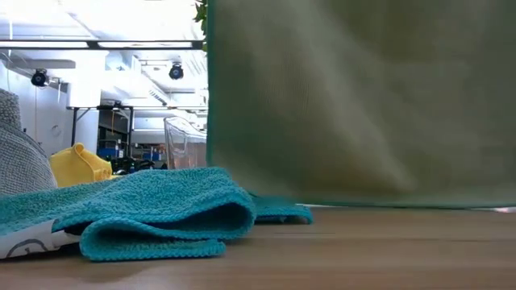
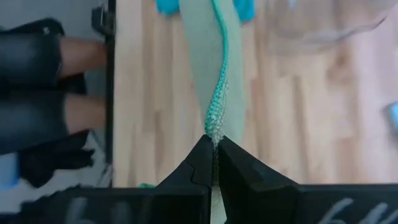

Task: Fold microfiber towels
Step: Fold the green microfiber cloth

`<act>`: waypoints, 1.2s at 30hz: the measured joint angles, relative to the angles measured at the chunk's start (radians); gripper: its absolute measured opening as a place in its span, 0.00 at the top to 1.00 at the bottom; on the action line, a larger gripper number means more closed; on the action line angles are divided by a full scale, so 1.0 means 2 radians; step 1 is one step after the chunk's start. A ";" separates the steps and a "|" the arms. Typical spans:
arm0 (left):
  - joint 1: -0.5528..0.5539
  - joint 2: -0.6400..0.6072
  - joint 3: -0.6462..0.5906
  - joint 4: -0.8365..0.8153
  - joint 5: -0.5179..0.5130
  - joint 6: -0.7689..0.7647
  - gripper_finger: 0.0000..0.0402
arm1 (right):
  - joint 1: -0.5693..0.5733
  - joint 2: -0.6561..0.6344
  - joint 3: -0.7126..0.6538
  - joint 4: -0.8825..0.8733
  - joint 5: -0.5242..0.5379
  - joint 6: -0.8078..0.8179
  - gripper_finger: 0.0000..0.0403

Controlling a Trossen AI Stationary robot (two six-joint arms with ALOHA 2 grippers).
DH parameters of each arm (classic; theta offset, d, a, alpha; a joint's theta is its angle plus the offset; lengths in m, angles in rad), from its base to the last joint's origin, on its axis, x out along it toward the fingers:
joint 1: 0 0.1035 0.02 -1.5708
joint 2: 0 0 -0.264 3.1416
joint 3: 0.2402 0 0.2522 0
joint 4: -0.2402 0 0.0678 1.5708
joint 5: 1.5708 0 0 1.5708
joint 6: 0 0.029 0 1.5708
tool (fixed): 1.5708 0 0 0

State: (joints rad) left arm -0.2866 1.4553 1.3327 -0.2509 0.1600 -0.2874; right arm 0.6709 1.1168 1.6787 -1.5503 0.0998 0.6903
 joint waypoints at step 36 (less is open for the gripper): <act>-0.136 0.127 -0.002 0.069 0.003 -0.154 1.00 | 0.158 -0.014 -0.362 0.467 -0.020 0.204 0.98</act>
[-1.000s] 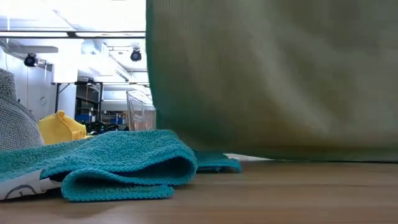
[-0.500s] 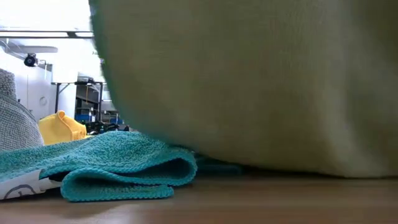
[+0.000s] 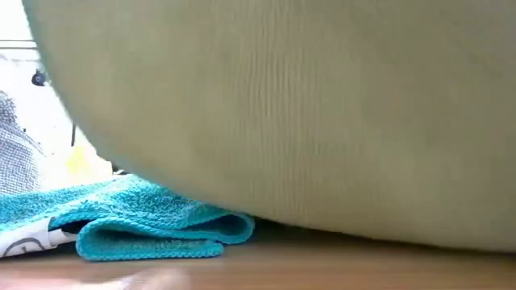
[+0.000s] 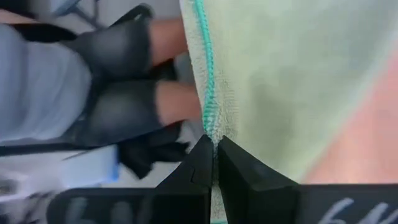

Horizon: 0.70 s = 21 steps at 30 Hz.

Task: Fold microfiber towels
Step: Fold the green microfiber cloth

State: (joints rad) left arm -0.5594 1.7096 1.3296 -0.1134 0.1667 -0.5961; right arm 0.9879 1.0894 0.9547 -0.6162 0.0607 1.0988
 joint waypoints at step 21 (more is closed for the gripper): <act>0.149 -0.187 0.000 -0.077 -0.017 0.164 1.00 | -0.009 -0.030 0.323 -0.400 0.310 -0.179 0.98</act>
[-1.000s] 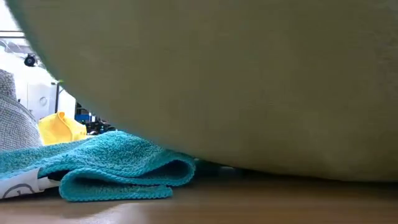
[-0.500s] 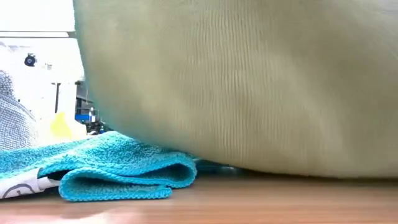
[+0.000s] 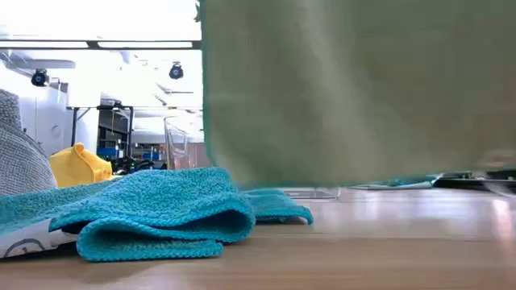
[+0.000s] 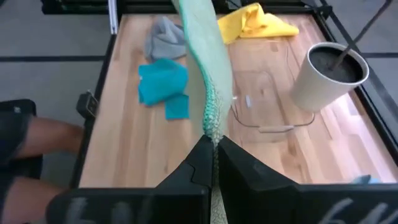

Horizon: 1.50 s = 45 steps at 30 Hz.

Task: Fold microfiber towels
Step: Fold the green microfiber cloth

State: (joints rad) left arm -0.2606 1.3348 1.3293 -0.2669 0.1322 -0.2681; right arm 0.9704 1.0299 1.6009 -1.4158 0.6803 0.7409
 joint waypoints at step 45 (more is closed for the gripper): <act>-0.114 0.287 -0.011 0.075 -0.017 -0.243 1.00 | 0.006 0.095 -0.383 0.358 -0.306 0.277 0.98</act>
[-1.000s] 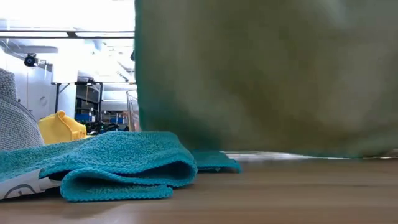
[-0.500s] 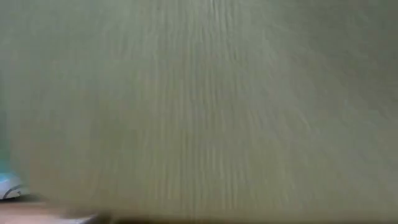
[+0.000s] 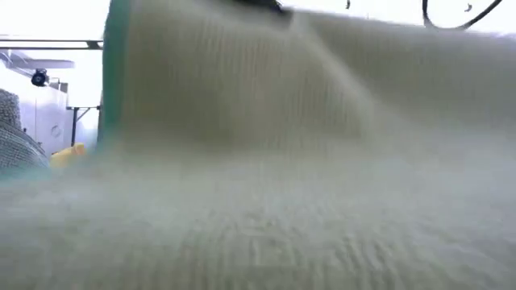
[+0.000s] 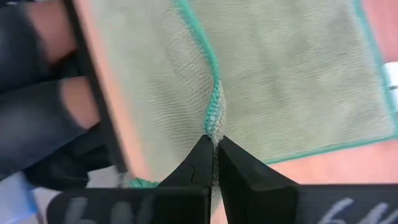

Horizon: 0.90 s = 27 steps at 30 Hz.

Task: Fold microfiber towels
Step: Fold the green microfiber cloth

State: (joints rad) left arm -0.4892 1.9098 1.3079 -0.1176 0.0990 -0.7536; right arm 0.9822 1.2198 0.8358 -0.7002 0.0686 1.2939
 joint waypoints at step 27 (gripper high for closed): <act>0.088 -0.002 0.000 -0.089 -0.015 0.051 1.00 | -0.100 0.000 -0.014 -0.140 -0.015 -0.098 0.98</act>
State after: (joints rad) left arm -0.3140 1.9049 1.3071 -0.2956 0.0682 -0.6507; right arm 0.7815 1.2194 0.8080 -0.9810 0.0380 1.0973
